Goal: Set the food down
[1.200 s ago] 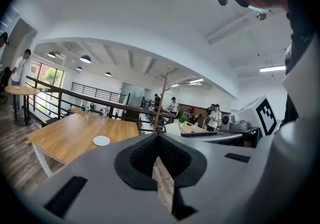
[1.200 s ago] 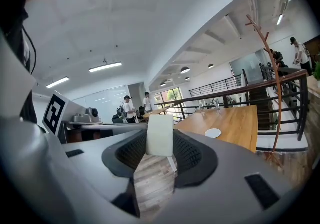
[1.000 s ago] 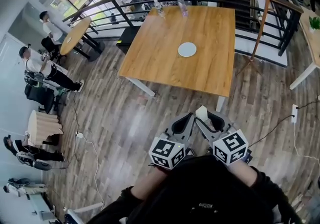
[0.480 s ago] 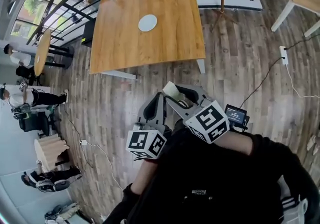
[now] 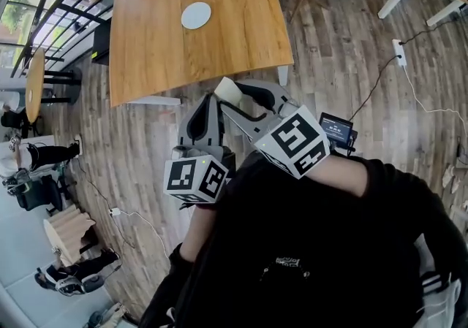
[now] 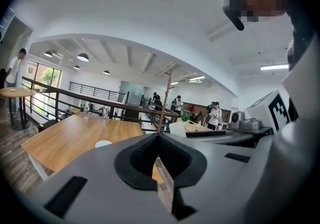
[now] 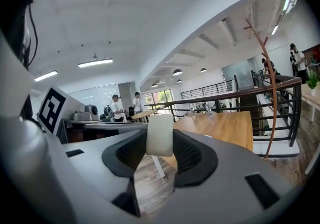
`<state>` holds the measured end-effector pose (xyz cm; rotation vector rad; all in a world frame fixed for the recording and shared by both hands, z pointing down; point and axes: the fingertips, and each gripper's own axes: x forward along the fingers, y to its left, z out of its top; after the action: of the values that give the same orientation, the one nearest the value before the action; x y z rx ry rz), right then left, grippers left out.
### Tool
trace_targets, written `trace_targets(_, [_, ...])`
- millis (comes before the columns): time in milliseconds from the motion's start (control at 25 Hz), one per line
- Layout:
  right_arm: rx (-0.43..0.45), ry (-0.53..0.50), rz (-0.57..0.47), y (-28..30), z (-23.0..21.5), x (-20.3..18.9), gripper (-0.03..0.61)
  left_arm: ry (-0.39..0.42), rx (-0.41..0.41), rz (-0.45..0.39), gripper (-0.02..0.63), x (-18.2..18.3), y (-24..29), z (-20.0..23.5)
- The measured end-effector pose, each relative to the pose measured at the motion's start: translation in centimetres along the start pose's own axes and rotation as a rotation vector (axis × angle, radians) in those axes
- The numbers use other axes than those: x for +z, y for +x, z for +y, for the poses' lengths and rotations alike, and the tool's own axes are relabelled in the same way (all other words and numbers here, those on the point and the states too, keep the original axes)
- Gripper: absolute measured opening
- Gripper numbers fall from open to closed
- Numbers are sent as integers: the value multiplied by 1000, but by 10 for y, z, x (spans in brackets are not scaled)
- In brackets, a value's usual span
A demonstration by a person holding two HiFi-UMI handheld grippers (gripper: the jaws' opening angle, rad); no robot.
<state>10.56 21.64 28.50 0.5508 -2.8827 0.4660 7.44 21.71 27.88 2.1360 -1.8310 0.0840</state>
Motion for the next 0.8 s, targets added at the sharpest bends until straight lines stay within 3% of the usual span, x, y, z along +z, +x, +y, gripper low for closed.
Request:
trace_targets(320, [-50, -63, -17, 57, 5, 35, 175, -17, -61, -57, -2, 36, 17, 57])
trace_targets(800, [-121, -70, -5, 105, 3, 38, 175, -14, -148, -49, -2, 41, 30, 103])
